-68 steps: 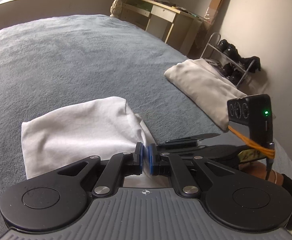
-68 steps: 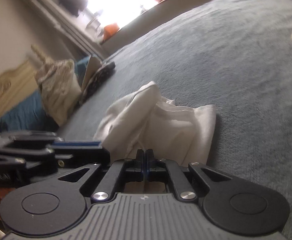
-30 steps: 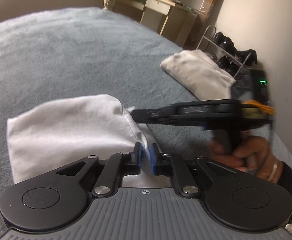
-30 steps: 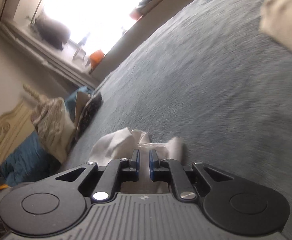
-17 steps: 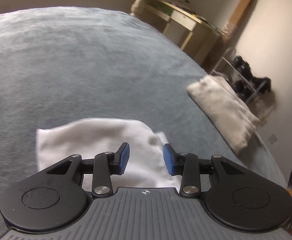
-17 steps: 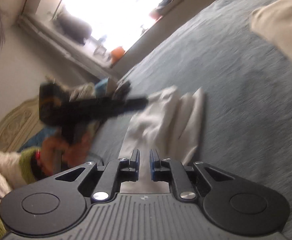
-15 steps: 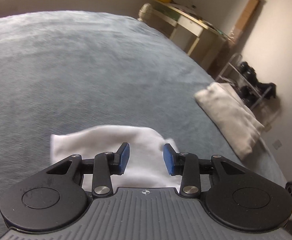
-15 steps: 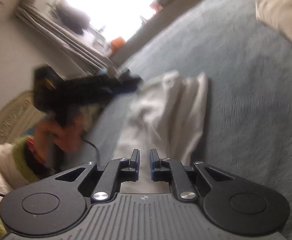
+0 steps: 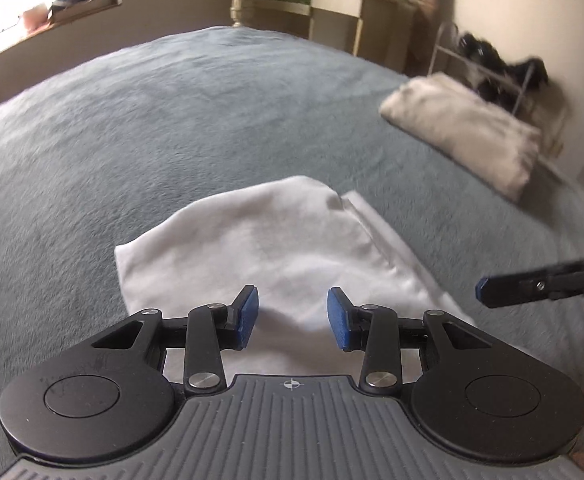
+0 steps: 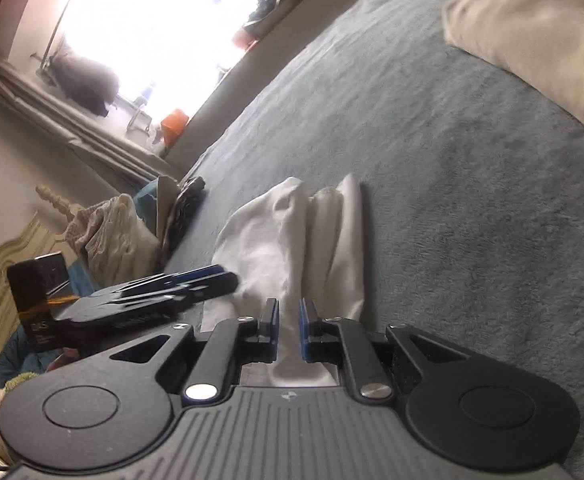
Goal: Fold clothes
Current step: 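Open both grippers and release the folded white shirt, then press the left gripper on the shirt while the right gripper smooths its edge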
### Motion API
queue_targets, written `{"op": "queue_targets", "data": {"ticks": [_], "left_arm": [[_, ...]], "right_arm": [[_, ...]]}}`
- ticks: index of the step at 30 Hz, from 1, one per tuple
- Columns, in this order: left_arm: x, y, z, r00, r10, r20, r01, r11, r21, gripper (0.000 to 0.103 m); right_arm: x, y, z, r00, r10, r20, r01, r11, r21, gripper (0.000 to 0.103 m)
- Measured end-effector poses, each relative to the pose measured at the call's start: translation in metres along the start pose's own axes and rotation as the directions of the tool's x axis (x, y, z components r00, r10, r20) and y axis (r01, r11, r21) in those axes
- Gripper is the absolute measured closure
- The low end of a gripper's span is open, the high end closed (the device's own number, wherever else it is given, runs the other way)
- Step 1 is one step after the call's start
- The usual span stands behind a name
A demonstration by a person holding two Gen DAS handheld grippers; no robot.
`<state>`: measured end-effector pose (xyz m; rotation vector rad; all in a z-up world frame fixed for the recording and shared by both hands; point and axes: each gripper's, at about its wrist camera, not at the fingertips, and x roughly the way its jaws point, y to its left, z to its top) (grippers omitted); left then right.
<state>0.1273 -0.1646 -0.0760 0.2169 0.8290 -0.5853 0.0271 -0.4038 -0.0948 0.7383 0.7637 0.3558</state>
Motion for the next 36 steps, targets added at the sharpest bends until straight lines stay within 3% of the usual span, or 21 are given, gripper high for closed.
{"op": "queue_targets", "data": {"ticks": [2, 5, 8, 11, 16, 20, 23, 24, 27, 32, 34, 36], "left_arm": [[0.009, -0.002, -0.002, 1.000, 0.013, -0.012, -0.012, 1.000, 0.027, 0.065], [0.003, 0.005, -0.001, 1.000, -0.002, -0.002, 0.002, 1.000, -0.004, 0.065], [-0.021, 0.013, -0.002, 0.999, -0.036, 0.019, 0.037, 0.999, -0.033, 0.062], [-0.046, 0.014, -0.013, 0.998, -0.070, 0.003, 0.070, 0.997, -0.014, 0.056], [-0.064, 0.001, -0.044, 0.984, -0.158, -0.085, 0.159, 0.987, 0.006, 0.051], [-0.056, -0.025, -0.067, 0.982, -0.131, -0.135, 0.144, 0.986, 0.086, 0.051], [-0.047, -0.037, -0.075, 0.983, -0.094, -0.160, 0.112, 0.988, 0.107, 0.050], [-0.044, -0.039, -0.076, 0.982, -0.085, -0.169, 0.103, 0.989, 0.102, 0.049], [-0.042, -0.040, -0.074, 0.980, -0.072, -0.187, 0.086, 0.994, 0.066, 0.045], [-0.041, -0.038, -0.072, 0.976, -0.077, -0.206, 0.081, 0.997, 0.014, 0.041], [-0.041, -0.037, -0.071, 0.975, -0.074, -0.209, 0.075, 0.997, -0.002, 0.041], [-0.040, -0.037, -0.071, 0.975, -0.074, -0.211, 0.071, 0.997, -0.022, 0.040]], "right_arm": [[0.009, 0.011, -0.001, 1.000, -0.001, -0.016, 0.000, 0.999, -0.042, 0.091], [0.028, 0.027, -0.002, 0.999, -0.015, -0.035, 0.010, 0.990, -0.140, 0.091], [0.054, 0.020, -0.003, 0.982, -0.180, -0.052, 0.165, 0.962, -0.217, 0.092], [0.053, 0.011, 0.006, 0.980, -0.190, -0.065, 0.179, 0.973, -0.146, 0.092], [0.030, 0.039, 0.017, 0.989, -0.149, -0.007, 0.144, 0.969, -0.199, 0.092], [0.068, 0.056, 0.026, 0.981, -0.196, -0.005, 0.187, 0.944, -0.271, 0.092], [0.102, 0.044, 0.031, 0.957, -0.289, -0.028, 0.268, 0.916, -0.299, 0.091], [0.110, 0.038, 0.033, 0.947, -0.318, -0.034, 0.294, 0.908, -0.297, 0.091], [0.100, 0.046, 0.043, 0.947, -0.320, -0.041, 0.299, 0.919, -0.255, 0.090], [0.094, 0.071, 0.066, 0.966, -0.258, 0.009, 0.252, 0.936, -0.247, 0.090], [0.109, 0.061, 0.075, 0.959, -0.285, -0.002, 0.278, 0.939, -0.203, 0.090], [0.129, 0.039, 0.081, 0.937, -0.345, -0.058, 0.332, 0.929, -0.164, 0.090]]}}
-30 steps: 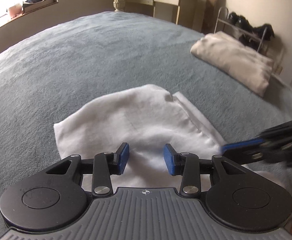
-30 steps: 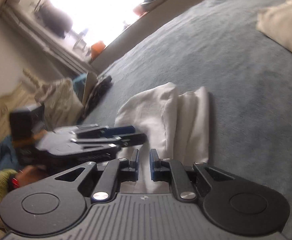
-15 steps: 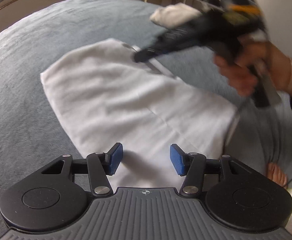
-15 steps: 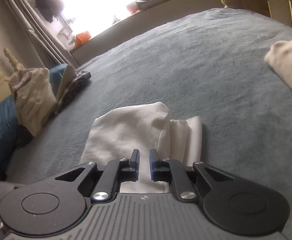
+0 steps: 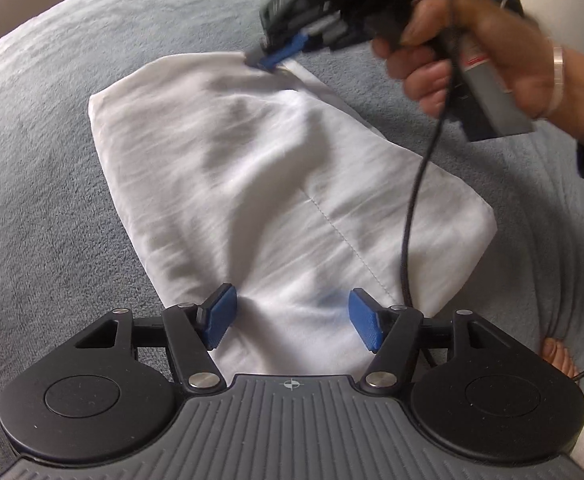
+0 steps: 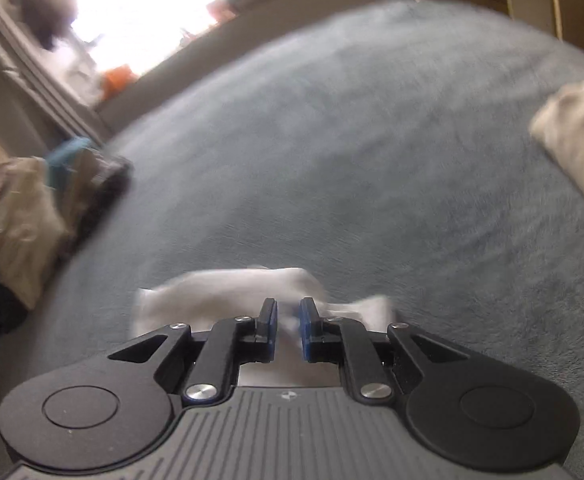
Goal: Fold clothes
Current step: 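Press the left gripper on the shirt while the right gripper smooths its edge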
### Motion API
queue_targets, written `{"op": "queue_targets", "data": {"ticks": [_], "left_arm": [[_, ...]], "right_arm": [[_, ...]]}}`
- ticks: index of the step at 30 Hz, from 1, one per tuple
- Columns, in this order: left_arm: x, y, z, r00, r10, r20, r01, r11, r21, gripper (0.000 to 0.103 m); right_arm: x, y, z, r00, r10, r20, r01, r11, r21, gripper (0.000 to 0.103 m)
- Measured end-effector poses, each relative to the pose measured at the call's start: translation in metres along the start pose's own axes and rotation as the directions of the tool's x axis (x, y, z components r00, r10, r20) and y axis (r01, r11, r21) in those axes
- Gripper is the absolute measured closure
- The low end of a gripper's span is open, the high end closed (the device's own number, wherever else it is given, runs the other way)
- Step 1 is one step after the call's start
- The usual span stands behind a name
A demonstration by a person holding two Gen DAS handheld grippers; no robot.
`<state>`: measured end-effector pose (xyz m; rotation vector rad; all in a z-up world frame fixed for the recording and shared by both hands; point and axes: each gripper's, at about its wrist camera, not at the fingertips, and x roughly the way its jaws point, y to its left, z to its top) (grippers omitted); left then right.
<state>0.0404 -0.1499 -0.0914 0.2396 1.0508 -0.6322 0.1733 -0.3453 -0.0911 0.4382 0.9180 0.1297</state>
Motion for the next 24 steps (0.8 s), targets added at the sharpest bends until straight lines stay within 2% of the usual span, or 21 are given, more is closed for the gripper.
{"op": "queue_targets", "data": {"ticks": [2, 3, 5, 7, 8, 9, 11, 14, 17, 18, 21, 24], "left_arm": [[0.000, 0.003, 0.001, 1.000, -0.009, -0.008, 0.009, 0.999, -0.039, 0.040], [0.000, 0.005, 0.002, 1.000, -0.013, -0.011, 0.013, 0.998, -0.055, 0.040], [-0.001, 0.008, 0.004, 1.000, -0.020, -0.020, 0.018, 0.997, -0.075, 0.040], [-0.002, 0.010, 0.004, 0.999, -0.025, -0.029, 0.023, 0.996, -0.087, 0.040], [-0.003, 0.012, 0.004, 0.999, -0.028, -0.033, 0.024, 0.995, -0.093, 0.040], [-0.002, 0.011, 0.004, 0.999, -0.027, -0.036, 0.024, 0.995, -0.094, 0.040], [-0.001, 0.009, 0.004, 0.999, -0.025, -0.041, 0.021, 0.996, -0.091, 0.037], [0.000, 0.004, 0.002, 0.999, -0.012, -0.042, 0.009, 0.997, -0.071, 0.035], [-0.001, -0.001, -0.001, 0.999, 0.005, -0.037, -0.006, 0.999, -0.044, 0.034], [-0.001, 0.000, -0.001, 0.999, 0.009, -0.035, -0.010, 0.999, -0.038, 0.034], [-0.002, 0.004, -0.005, 1.000, -0.004, -0.030, 0.003, 0.999, -0.042, 0.034], [-0.006, 0.007, -0.008, 0.999, -0.021, -0.024, 0.020, 0.999, -0.031, 0.034]], "right_arm": [[0.020, -0.020, 0.002, 0.999, 0.003, -0.038, -0.001, 0.998, 0.058, 0.092], [0.017, -0.024, 0.005, 1.000, 0.019, -0.025, -0.017, 0.996, 0.092, 0.092], [0.002, -0.016, 0.011, 1.000, -0.008, -0.005, 0.008, 0.997, 0.077, 0.090], [-0.016, 0.001, 0.015, 0.999, -0.014, 0.038, 0.014, 1.000, 0.006, 0.089], [-0.024, 0.012, 0.017, 0.998, 0.002, 0.056, 0.000, 0.999, -0.042, 0.089], [-0.026, 0.023, 0.018, 0.997, 0.052, 0.050, -0.048, 0.996, -0.078, 0.089], [-0.023, 0.048, 0.022, 0.991, 0.132, 0.009, -0.129, 0.980, -0.148, 0.089], [0.009, 0.083, 0.019, 0.981, 0.172, -0.088, -0.189, 0.950, -0.249, 0.089], [0.059, 0.094, 0.010, 0.975, 0.125, -0.181, -0.170, 0.950, -0.263, 0.090], [0.069, 0.093, 0.005, 0.976, 0.112, -0.187, -0.160, 0.951, -0.264, 0.092], [0.061, 0.090, 0.010, 0.975, 0.133, -0.175, -0.171, 0.961, -0.217, 0.091], [0.023, 0.080, 0.017, 0.982, 0.115, -0.153, -0.144, 0.970, -0.196, 0.090]]}}
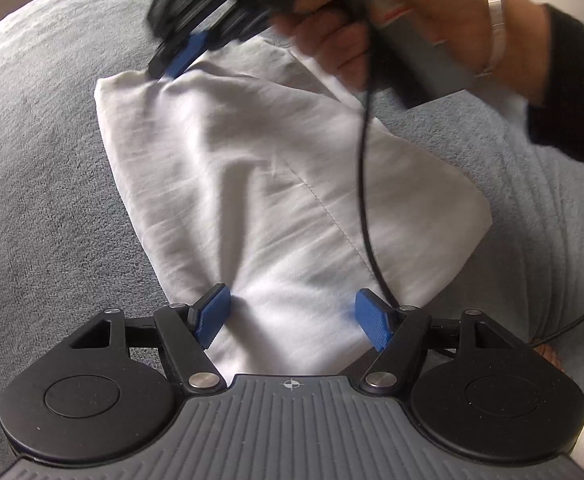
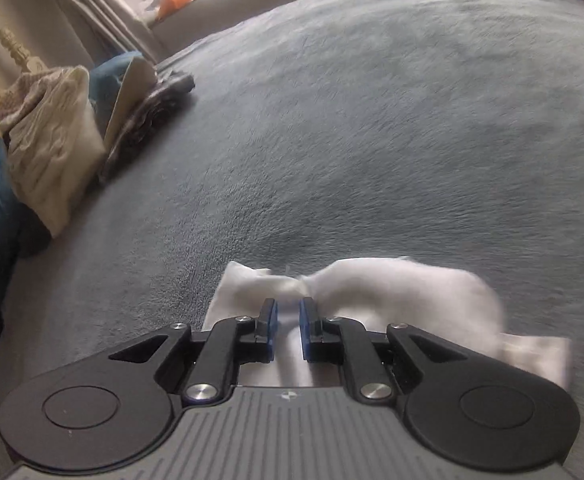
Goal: Fold clothes
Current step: 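Press the left gripper on the shirt while the right gripper smooths its edge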
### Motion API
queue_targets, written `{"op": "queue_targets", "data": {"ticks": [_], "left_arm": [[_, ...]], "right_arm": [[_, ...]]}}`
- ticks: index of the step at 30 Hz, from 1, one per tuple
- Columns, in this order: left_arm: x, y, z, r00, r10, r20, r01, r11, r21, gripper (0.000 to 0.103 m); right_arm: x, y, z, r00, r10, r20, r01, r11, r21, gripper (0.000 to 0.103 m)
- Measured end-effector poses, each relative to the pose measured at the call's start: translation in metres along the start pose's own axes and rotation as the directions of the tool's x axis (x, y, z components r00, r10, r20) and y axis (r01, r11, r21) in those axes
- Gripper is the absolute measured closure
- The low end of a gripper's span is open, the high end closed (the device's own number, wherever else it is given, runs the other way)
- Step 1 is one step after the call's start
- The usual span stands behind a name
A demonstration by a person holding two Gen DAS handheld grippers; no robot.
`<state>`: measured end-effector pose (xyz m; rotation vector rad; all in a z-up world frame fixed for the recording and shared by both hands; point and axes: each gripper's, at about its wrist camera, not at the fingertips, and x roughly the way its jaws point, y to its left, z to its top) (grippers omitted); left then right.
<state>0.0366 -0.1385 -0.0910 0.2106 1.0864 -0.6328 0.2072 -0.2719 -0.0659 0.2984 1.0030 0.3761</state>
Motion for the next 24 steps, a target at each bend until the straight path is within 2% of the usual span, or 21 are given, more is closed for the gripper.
{"op": "queue_targets", "data": {"ticks": [5, 8, 9, 10, 12, 14, 17, 20, 24], "left_arm": [[-0.006, 0.004, -0.007, 1.000, -0.020, 0.006, 0.020, 0.999, 0.045, 0.034], [-0.021, 0.014, -0.018, 0.999, -0.032, -0.001, 0.032, 0.995, 0.094, 0.034], [-0.029, 0.000, -0.022, 0.999, -0.036, -0.001, 0.036, 0.993, 0.111, 0.034], [-0.032, 0.002, -0.023, 0.999, -0.043, -0.003, 0.043, 0.991, 0.123, 0.034], [-0.035, 0.005, -0.024, 0.999, -0.051, -0.013, 0.052, 0.989, 0.137, 0.034], [-0.030, 0.002, -0.021, 0.999, -0.039, -0.026, 0.042, 0.989, 0.141, 0.034], [-0.021, -0.001, -0.023, 0.998, -0.022, -0.052, 0.030, 0.988, 0.154, 0.034], [-0.023, -0.006, -0.029, 0.998, 0.017, -0.068, -0.005, 0.986, 0.169, 0.034], [-0.038, -0.002, -0.036, 0.998, 0.015, -0.054, -0.007, 0.989, 0.145, 0.034]], "right_arm": [[-0.112, -0.027, -0.025, 0.997, -0.020, 0.079, 0.017, 0.999, 0.034, 0.089], [-0.174, -0.026, -0.050, 0.994, -0.022, 0.107, 0.023, 1.000, -0.009, 0.089], [-0.191, -0.024, -0.059, 0.994, -0.022, 0.111, 0.025, 0.999, -0.027, 0.089], [-0.201, -0.022, -0.068, 0.994, -0.009, 0.110, 0.013, 0.999, -0.034, 0.089], [-0.207, -0.022, -0.087, 0.996, 0.041, 0.075, -0.040, 0.999, -0.012, 0.088], [-0.193, -0.018, -0.109, 0.997, 0.077, 0.006, -0.077, 0.997, 0.006, 0.088], [-0.150, -0.011, -0.146, 0.995, 0.009, -0.100, -0.012, 1.000, -0.029, 0.088], [-0.101, -0.016, -0.184, 0.974, -0.093, -0.208, 0.086, 0.995, -0.041, 0.089], [-0.116, -0.015, -0.186, 0.989, -0.085, -0.120, 0.086, 0.996, 0.005, 0.088]]}}
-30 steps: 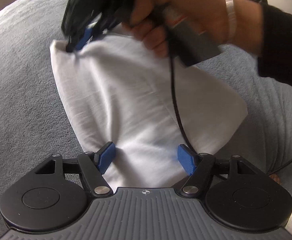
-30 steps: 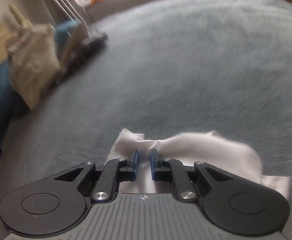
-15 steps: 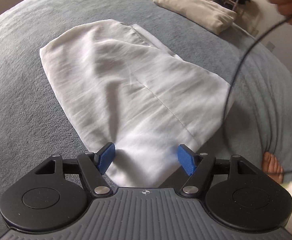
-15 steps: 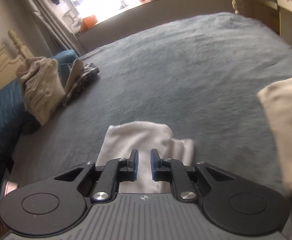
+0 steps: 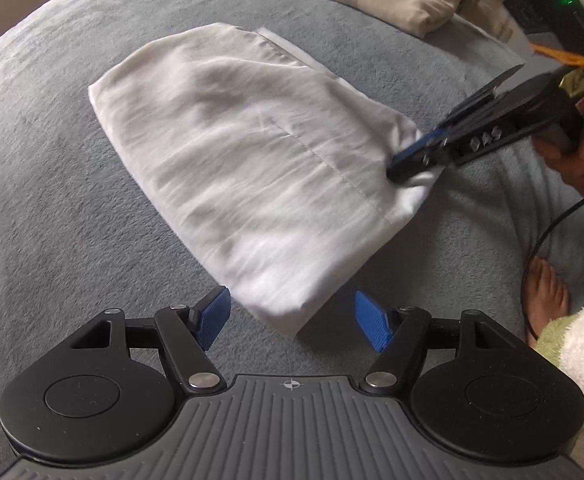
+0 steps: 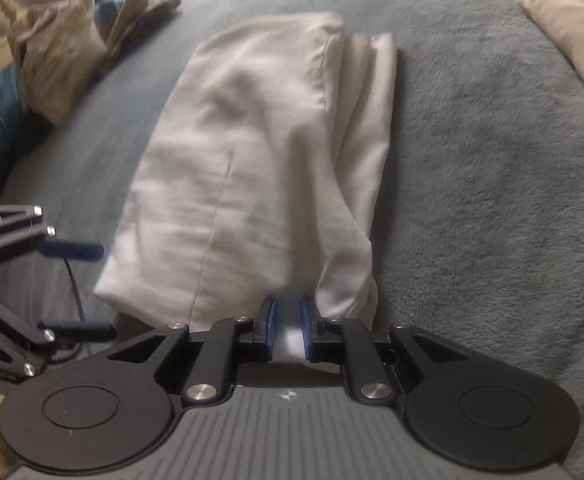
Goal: Fold clothes
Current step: 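Press the left gripper on the shirt while the right gripper smooths its edge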
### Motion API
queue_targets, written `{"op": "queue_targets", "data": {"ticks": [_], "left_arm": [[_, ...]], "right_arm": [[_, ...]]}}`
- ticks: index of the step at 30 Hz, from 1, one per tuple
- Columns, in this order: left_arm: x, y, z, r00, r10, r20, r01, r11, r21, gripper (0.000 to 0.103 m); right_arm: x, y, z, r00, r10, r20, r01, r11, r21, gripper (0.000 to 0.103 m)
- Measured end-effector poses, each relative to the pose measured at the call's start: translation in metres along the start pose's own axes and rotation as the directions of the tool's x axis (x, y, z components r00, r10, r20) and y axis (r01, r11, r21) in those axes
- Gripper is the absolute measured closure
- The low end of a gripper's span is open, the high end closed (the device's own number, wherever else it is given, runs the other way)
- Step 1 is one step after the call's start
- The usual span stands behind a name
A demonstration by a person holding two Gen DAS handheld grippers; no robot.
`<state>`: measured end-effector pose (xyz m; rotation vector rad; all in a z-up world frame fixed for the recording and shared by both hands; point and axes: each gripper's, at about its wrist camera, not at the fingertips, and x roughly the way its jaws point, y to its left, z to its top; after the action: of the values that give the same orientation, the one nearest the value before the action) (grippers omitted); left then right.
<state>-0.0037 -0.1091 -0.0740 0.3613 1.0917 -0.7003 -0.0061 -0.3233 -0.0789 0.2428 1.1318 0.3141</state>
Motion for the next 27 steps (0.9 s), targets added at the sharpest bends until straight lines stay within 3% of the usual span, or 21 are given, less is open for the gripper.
{"op": "queue_targets", "data": {"ticks": [3, 6, 12, 15, 17, 23, 27], "left_arm": [[-0.005, 0.008, -0.005, 1.000, 0.016, -0.007, -0.016, 0.999, -0.039, 0.034], [-0.004, 0.014, -0.008, 0.999, 0.029, -0.016, -0.030, 0.997, -0.076, 0.034], [-0.004, 0.010, -0.008, 0.997, 0.079, 0.007, -0.078, 0.994, -0.079, 0.034], [0.004, 0.003, -0.010, 0.990, 0.137, 0.023, -0.135, 0.989, -0.064, 0.034], [0.014, -0.001, -0.012, 0.982, 0.188, 0.014, -0.186, 0.980, -0.071, 0.034], [0.020, 0.011, -0.023, 0.972, 0.230, -0.039, -0.233, 0.955, -0.184, 0.035], [0.021, 0.018, -0.026, 0.967, 0.244, -0.075, -0.255, 0.942, -0.218, 0.034]], "right_arm": [[-0.026, 0.003, 0.004, 0.996, 0.020, 0.086, -0.020, 1.000, -0.001, 0.088], [-0.032, 0.011, 0.007, 0.987, 0.095, 0.130, -0.096, 0.995, -0.002, 0.088], [-0.012, 0.047, 0.006, 0.982, 0.140, 0.127, -0.126, 0.986, -0.111, 0.088], [0.000, 0.049, 0.007, 0.981, 0.154, 0.116, -0.146, 0.986, -0.075, 0.088], [0.008, 0.047, 0.008, 0.983, 0.146, 0.114, -0.141, 0.989, -0.049, 0.088], [0.025, 0.032, 0.001, 0.994, 0.062, 0.094, -0.060, 0.998, -0.029, 0.088], [0.028, 0.024, 0.001, 0.994, 0.061, 0.085, -0.061, 0.998, -0.006, 0.088]]}}
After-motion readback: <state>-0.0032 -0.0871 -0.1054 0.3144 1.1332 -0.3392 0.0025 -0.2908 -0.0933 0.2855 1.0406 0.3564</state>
